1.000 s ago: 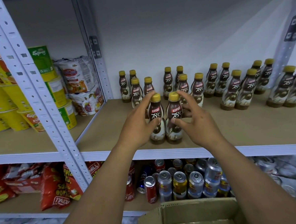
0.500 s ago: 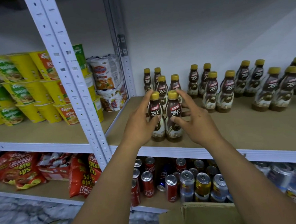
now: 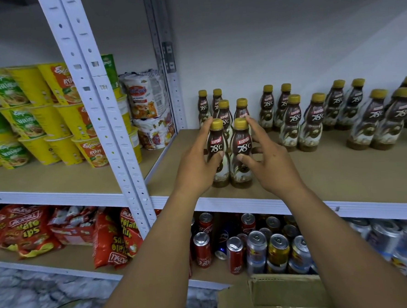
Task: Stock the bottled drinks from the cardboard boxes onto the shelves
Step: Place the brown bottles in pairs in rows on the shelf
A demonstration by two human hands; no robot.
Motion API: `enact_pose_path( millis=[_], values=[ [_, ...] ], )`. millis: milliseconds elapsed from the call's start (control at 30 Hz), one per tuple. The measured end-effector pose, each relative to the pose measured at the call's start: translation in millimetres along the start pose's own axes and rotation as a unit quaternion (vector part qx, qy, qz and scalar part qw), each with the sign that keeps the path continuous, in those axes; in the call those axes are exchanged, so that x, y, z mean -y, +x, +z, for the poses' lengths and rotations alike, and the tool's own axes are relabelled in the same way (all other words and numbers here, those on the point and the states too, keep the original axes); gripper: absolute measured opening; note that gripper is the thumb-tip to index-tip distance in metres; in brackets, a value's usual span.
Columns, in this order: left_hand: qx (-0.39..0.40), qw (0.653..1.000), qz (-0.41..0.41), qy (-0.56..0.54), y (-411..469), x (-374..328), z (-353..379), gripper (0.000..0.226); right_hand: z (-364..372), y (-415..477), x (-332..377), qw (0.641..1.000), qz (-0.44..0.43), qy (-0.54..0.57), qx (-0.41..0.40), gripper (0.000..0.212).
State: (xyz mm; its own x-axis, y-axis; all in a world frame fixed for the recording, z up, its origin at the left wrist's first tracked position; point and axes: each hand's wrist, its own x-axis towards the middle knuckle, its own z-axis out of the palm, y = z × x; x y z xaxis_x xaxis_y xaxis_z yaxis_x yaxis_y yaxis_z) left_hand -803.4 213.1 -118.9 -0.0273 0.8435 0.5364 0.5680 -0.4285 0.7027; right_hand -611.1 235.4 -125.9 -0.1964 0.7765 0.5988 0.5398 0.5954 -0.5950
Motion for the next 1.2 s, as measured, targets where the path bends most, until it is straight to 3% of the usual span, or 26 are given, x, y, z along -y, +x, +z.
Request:
enact_pose_path(
  millis=[1200],
  values=[
    [0.010, 1.000, -0.028, 0.003, -1.2, -4.0, -2.1, 0.082, 1.7, 0.5, -2.5, 1.000, -0.009, -0.001, -0.007, 0.092]
  ],
)
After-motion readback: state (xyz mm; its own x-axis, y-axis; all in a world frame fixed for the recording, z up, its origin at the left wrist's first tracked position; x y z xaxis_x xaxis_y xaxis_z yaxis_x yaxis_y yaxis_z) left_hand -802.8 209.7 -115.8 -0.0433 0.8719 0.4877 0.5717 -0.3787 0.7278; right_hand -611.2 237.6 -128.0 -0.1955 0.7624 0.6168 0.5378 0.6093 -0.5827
